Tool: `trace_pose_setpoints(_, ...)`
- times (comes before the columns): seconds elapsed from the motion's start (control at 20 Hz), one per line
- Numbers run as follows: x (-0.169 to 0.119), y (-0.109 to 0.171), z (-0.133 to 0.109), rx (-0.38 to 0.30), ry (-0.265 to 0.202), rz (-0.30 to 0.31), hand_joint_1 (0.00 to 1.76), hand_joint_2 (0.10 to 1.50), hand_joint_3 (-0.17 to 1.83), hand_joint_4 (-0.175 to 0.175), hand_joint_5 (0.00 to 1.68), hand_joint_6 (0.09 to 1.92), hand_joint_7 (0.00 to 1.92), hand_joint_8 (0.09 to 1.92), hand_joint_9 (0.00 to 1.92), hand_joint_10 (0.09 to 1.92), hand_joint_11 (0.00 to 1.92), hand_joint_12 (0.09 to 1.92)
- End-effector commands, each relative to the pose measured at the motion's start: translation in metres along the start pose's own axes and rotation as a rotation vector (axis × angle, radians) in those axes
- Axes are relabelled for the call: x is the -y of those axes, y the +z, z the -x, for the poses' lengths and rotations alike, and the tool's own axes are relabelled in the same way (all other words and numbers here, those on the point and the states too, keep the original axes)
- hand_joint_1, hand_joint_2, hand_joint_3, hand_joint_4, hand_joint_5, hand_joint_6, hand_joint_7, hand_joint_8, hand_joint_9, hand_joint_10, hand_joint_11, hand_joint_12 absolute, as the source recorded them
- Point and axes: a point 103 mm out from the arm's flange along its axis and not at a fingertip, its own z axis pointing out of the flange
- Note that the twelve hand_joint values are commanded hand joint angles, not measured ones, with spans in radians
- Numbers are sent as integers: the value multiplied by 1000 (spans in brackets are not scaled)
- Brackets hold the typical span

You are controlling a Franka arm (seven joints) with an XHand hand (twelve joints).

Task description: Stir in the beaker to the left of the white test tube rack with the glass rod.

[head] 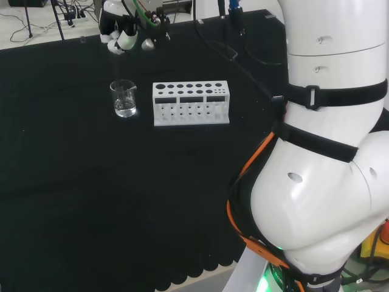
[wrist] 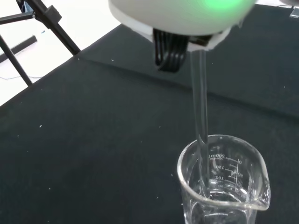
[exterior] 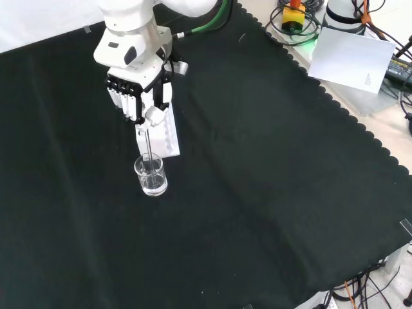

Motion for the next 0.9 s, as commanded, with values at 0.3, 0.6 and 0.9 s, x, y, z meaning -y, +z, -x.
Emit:
trace_pose_setpoints(0.3, 22, -7, 35, 20, 65, -3, 1327, 608, 771, -175, 1207, 576, 1318, 910, 1703, 596, 1593, 960)
trace_pose_setpoints(0.6, 27, -5, 18, 38, 53, -20, 1327, 608, 771, -175, 1207, 575, 1318, 909, 1704, 595, 1593, 960)
trace_pose_setpoints(0.9, 35, -14, -1, 54, 35, -12, 1327, 608, 771, -175, 1208, 574, 1319, 908, 1704, 594, 1593, 959)
